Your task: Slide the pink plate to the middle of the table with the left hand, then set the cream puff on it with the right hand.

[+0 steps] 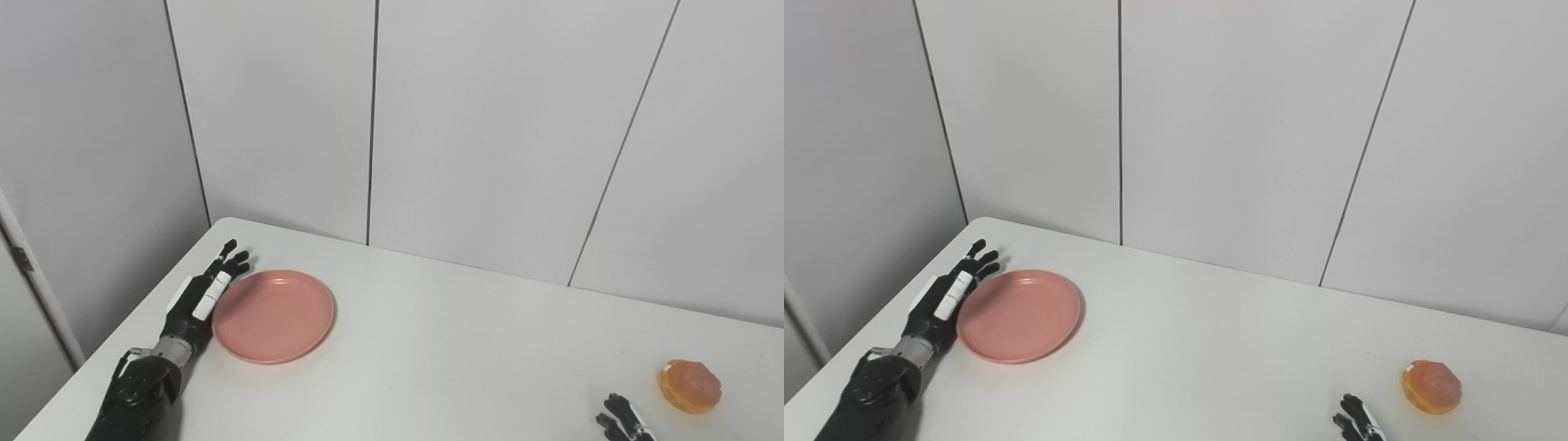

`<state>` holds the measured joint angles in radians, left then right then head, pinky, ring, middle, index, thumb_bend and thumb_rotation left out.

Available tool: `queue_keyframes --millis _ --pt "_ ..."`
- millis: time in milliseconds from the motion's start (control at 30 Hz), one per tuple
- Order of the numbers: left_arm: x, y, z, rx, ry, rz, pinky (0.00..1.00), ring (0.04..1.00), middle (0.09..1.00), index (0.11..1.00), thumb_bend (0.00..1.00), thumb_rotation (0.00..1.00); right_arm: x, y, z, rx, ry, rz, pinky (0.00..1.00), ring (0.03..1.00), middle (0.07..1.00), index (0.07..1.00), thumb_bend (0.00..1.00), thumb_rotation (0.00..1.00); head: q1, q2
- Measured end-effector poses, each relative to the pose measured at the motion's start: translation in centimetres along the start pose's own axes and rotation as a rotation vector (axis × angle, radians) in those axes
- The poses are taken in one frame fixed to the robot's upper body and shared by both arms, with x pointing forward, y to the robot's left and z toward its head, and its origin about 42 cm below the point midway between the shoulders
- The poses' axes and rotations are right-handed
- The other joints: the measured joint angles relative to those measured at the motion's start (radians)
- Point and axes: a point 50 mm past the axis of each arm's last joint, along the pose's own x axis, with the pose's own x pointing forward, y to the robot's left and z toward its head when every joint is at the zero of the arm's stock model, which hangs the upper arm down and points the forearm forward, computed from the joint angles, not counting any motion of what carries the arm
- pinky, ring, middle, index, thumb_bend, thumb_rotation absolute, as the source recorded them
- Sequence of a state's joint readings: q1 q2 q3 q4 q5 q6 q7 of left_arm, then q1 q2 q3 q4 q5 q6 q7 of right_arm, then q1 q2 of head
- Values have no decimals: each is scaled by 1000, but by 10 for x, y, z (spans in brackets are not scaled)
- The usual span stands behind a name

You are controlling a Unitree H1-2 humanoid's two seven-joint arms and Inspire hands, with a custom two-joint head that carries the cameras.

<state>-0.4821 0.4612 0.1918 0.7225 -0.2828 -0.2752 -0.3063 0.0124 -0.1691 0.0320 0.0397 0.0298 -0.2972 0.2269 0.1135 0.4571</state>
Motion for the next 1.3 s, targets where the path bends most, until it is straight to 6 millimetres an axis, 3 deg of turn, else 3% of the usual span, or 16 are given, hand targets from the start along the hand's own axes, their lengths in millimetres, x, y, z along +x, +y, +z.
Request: queue_keyframes --millis 367,633,1300 --pt "8 -39 12 -4 49 -76 775 919 920 941 957 811 -6 7 3 -35 7 24 888 874 930 914 836 958 -109 48" --pt "10 -51 12 -18 55 -106 833 937 942 952 931 818 -6 19 5 -62 23 2 879 887 934 905 851 963 -205 74" --pt "18 -91 8 -102 61 -146 838 944 930 985 926 847 1 45 13 -47 33 -8 863 893 943 912 879 990 -310 100"
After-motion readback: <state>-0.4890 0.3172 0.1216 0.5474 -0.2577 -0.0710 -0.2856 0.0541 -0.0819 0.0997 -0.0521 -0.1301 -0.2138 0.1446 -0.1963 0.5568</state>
